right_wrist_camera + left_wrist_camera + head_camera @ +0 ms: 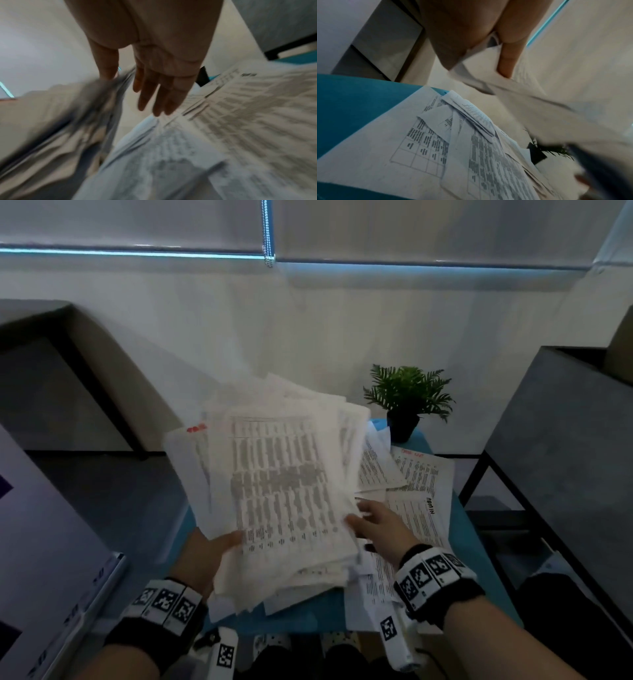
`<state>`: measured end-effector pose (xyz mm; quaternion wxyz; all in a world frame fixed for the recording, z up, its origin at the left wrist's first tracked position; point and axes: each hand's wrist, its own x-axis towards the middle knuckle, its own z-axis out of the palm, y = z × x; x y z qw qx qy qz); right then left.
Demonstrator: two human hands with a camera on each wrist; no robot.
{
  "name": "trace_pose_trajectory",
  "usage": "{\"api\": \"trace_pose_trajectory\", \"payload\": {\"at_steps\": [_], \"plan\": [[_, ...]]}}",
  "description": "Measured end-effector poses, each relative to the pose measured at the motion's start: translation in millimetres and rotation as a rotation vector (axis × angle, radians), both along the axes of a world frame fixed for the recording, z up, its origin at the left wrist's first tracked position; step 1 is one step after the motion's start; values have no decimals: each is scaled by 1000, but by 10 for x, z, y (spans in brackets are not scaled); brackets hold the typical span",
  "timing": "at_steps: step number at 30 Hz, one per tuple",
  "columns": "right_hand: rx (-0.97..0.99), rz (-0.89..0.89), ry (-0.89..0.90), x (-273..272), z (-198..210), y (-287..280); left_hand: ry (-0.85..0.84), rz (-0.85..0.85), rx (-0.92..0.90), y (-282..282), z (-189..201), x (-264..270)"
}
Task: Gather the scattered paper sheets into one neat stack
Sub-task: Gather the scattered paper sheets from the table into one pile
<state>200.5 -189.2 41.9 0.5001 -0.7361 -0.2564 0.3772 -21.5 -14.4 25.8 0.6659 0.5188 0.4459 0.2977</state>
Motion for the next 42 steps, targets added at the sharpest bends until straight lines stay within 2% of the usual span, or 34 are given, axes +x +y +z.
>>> {"api": "trace_pose_trajectory", "payload": {"at_steps": [3, 5, 7, 11, 17, 21, 25, 28, 32, 34, 37, 39, 42], "plan": [[-352, -121, -153, 274, -201, -278, 64, 124, 78, 146, -68, -101], [-514, -296, -209, 497, -372, -520, 81, 190, 50, 224, -72, -197], [-635, -360, -246, 683, -555, -715, 129, 265, 15, 327, -93, -290], [-721, -364, -241, 799, -716, -897, 265, 301, 23, 443, -159, -413], [-740, -369, -231, 858, -857, -882, 243, 290, -26, 381, -52, -312], [-833, -237, -384, 902, -494, -827, 164, 279, 8, 363, -11, -266], [-940, -175, -562, 1108, 112, -924, 136, 240, -84, 404, 6, -262], [-818, -356, -763, 1058, 680, -1043, 82, 221, -66, 390, 2, -245], [-346, -617, -978, 821, 1334, -1047, 18, 169, -36, 279, 2, -192], [-87, -637, -886, 741, 1467, -934, 0, 128, -36, 223, -16, -170], [166, -605, -569, 605, 1436, -676, 1, 87, -41, 143, -35, -107], [189, -516, -401, 457, 1312, -451, -8, 17, -66, 46, -6, -22], [96, -377, -300, 155, 1030, -104, -50, -68, -75, -161, 90, 117]]}}
